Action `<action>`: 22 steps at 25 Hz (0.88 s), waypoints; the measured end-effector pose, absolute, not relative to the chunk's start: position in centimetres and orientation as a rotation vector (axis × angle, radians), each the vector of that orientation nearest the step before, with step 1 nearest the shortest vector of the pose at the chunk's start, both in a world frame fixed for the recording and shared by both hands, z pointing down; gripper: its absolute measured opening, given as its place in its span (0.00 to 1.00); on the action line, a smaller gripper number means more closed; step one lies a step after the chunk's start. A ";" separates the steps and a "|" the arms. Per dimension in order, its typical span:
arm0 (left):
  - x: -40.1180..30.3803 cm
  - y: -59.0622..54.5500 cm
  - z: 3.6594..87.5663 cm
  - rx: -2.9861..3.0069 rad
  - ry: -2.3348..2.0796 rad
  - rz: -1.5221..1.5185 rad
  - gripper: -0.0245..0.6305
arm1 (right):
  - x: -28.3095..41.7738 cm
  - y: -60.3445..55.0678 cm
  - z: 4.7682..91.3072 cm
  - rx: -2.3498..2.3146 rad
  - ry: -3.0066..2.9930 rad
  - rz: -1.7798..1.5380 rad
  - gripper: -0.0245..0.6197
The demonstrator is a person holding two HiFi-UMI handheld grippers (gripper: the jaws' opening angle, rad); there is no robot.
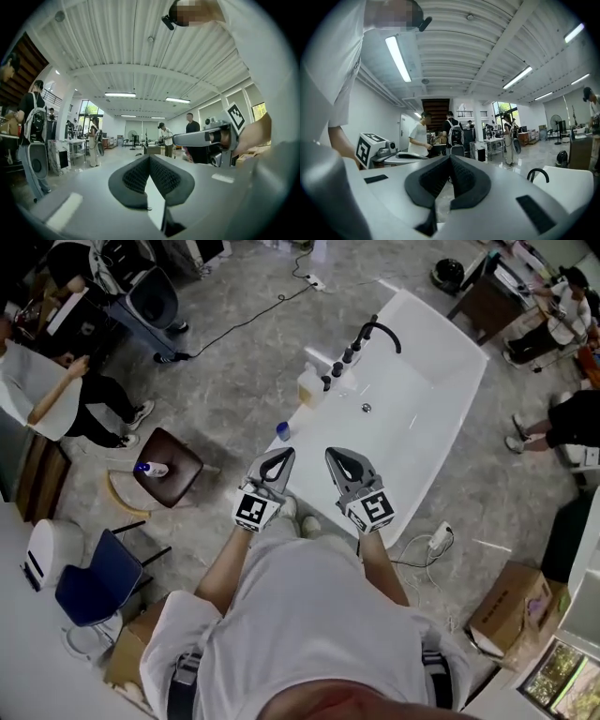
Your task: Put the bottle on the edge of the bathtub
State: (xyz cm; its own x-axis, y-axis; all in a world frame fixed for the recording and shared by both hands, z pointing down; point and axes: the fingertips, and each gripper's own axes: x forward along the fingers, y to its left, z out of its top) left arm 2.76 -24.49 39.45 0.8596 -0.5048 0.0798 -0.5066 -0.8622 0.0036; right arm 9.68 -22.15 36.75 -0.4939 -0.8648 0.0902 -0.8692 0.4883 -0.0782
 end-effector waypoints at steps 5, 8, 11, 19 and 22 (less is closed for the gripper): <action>2.2 -23.1 37.6 2.998 -0.846 0.108 0.04 | 8.5 -21.5 34.9 1.556 -2.696 0.137 0.04; 1.7 -23.1 36.8 2.981 -0.884 0.095 0.04 | 8.8 -20.9 34.2 1.569 -2.727 0.130 0.04; 1.4 -23.7 35.7 2.982 -0.903 0.087 0.04 | 9.5 -21.1 33.0 1.593 -2.742 0.105 0.04; 1.8 -24.3 34.3 2.956 -0.890 0.051 0.04 | 11.2 -21.7 31.8 1.644 -2.740 0.096 0.04; 2.5 -24.1 34.7 2.938 -0.867 0.056 0.04 | 11.8 -21.4 32.1 1.653 -2.730 0.114 0.04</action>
